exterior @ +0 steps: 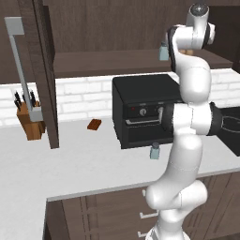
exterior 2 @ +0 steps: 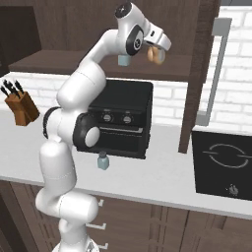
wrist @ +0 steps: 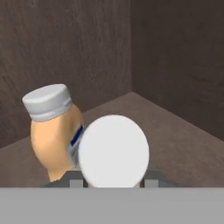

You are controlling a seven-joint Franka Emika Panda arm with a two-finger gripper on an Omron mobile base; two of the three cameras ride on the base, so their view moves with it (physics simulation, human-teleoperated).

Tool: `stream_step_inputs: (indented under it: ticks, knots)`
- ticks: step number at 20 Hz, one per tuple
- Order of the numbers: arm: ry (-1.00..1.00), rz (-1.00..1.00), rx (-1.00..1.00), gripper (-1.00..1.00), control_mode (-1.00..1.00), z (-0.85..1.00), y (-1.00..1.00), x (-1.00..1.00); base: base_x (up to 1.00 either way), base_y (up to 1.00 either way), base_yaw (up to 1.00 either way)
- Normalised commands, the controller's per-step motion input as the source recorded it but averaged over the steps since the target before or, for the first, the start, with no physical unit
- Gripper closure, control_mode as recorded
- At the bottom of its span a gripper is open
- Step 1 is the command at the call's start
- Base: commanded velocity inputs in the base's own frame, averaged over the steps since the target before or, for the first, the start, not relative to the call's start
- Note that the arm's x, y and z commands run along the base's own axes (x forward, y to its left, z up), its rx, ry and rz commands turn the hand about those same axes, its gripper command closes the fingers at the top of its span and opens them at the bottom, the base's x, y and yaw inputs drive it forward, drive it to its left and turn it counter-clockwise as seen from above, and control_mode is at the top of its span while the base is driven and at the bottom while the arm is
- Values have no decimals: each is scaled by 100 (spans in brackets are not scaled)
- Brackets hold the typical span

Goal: Put the shaker and condiment bottle from the counter next to their counterparts in the cabinet.

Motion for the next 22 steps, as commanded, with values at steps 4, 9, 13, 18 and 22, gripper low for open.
stream_step_inputs:
  ticks: [4, 9, 13, 18, 22]
  knots:
    - [0, 0, 0, 100, -100, -6, -13, 6, 0, 0, 0]
    - [0, 0, 0, -100, -100, -8, -6, 4, 0, 0, 0]
    - [0, 0, 0, -100, -100, -11, -6, 1, 0, 0, 0]
    - [3, 0, 0, -100, -100, -14, 0, 0, 0, 0, 0]
    - [3, 0, 0, -100, -100, -19, 0, 0, 0, 0, 0]
